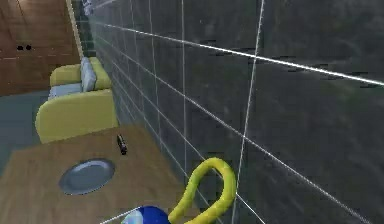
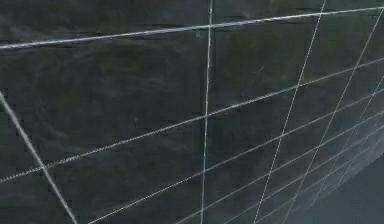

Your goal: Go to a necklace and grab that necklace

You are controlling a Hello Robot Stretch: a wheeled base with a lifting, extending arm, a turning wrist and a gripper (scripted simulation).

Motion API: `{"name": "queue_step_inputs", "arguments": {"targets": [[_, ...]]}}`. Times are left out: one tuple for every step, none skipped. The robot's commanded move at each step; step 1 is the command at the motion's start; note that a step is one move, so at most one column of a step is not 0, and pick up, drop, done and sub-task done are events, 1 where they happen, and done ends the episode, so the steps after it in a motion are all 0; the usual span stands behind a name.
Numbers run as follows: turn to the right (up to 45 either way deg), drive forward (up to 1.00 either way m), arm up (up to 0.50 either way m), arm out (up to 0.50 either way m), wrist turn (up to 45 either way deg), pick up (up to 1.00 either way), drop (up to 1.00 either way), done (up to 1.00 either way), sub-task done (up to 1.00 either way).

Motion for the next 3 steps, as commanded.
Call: {"name": "queue_step_inputs", "arguments": {"targets": [[-45.0,0.00,0.00,0.00,0.0,0.00,0.00,0.00,0.00],[-45.0,0.00,0.00,0.00,0.0,0.00,0.00,0.00,0.00],[-21.0,0.00,0.00,0.00,0.0,0.00,0.00,0.00,0.00]]}}
